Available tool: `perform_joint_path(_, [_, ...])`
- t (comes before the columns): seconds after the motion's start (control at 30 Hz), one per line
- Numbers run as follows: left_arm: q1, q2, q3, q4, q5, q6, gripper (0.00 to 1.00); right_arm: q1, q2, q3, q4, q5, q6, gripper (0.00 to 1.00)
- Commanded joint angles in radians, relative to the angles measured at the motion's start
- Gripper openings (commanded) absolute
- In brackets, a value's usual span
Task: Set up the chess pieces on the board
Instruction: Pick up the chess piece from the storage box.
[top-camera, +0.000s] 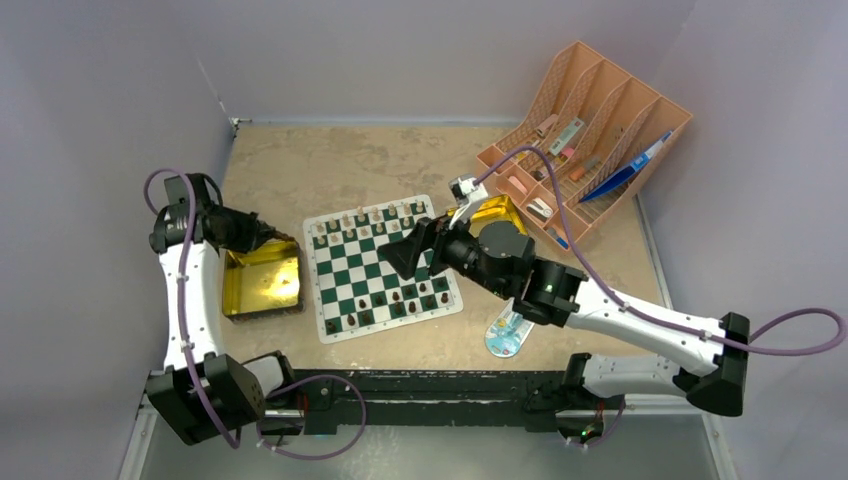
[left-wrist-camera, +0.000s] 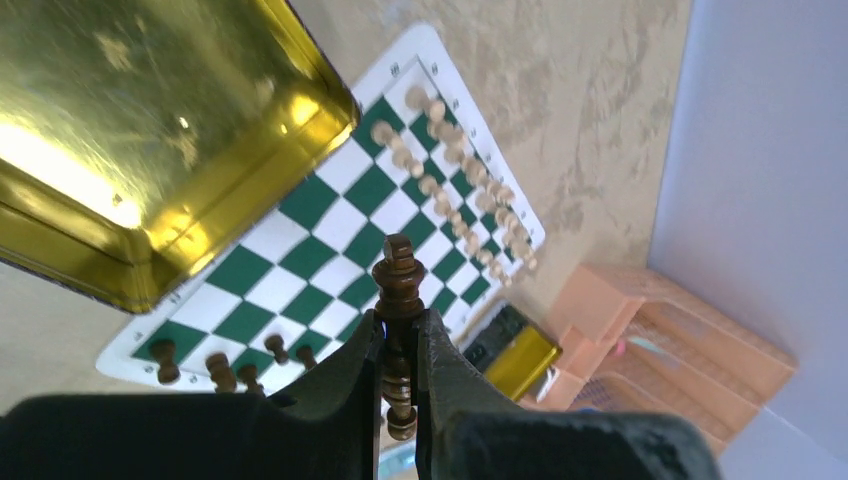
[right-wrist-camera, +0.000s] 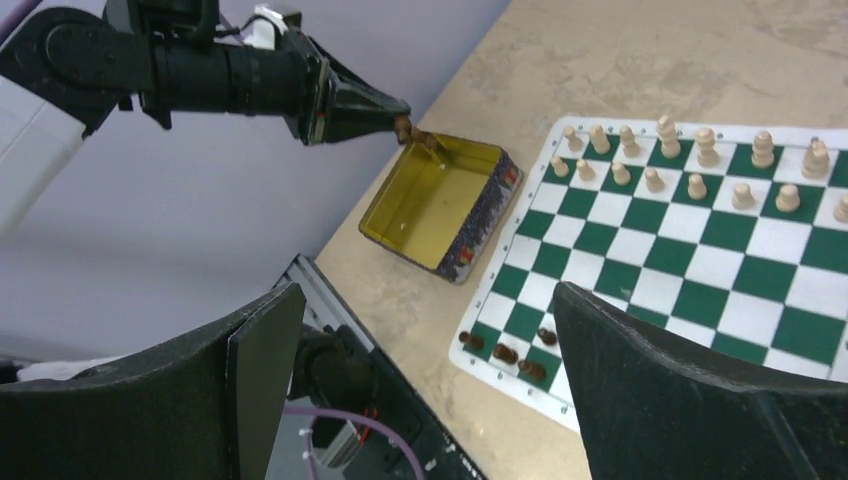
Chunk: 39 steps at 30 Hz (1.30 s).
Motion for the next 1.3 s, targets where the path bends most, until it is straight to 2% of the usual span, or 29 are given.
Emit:
perform_joint_path(0.0, [-0.026, -0.049, -0.062, 0.048, 0.155, -0.105, 0.0, -0.002, 0.012, -0.102, 0.399, -0.027, -0.128, 0.95])
perform_joint_path(0.03, [-0.034, -0.057, -0.073, 0.05, 0.171, -0.117, 0.0, -0.002, 0.015, -0.131, 0.48, -0.049, -0.181, 0.94])
perform_joint_path(0.17, [-0.073, -0.098, -0.1, 0.073, 0.236, -0.14, 0.0, -0.002, 0.028, -0.23, 0.626, -0.102, -0.421, 0.92])
perform_joint_path(0.33, [-0.113, -0.156, -0.181, 0.129, 0.402, -0.232, 0.0, -0.002, -0.019, -0.4, 0.793, -0.206, -0.693, 0.92])
perform_joint_path(0.47, [-0.144, -0.208, -0.233, 0.158, 0.444, -0.282, 0.0, -0.003, -0.003, -0.48, 0.884, -0.237, -0.879, 0.89])
perform_joint_path(0.6, [-0.151, -0.244, -0.237, 0.121, 0.467, -0.307, 0.0, -0.002, 0.07, -0.572, 1.157, -0.296, -1.003, 0.81])
perform_joint_path(0.73, [-0.158, -0.253, -0.267, 0.135, 0.517, -0.347, 0.0, -0.002, 0.16, -0.561, 1.3, -0.364, -1.116, 0.71])
perform_joint_path(0.83, [-0.16, -0.255, -0.29, 0.159, 0.549, -0.378, 0.0, -0.002, 0.261, -0.515, 1.369, -0.349, -1.215, 0.65])
perform_joint_path(1.03, [-0.162, -0.268, -0.312, 0.186, 0.602, -0.447, 0.0, -0.002, 0.445, -0.45, 1.518, -0.383, -1.361, 0.58])
perform_joint_path(1.13, [-0.161, -0.27, -0.314, 0.218, 0.633, -0.469, 0.0, -0.002, 0.516, -0.432, 1.572, -0.432, -1.377, 0.56])
perform_joint_path(1.27, [-0.162, -0.276, -0.316, 0.243, 0.642, -0.479, 0.0, -0.001, 0.596, -0.423, 1.685, -0.42, -1.397, 0.54])
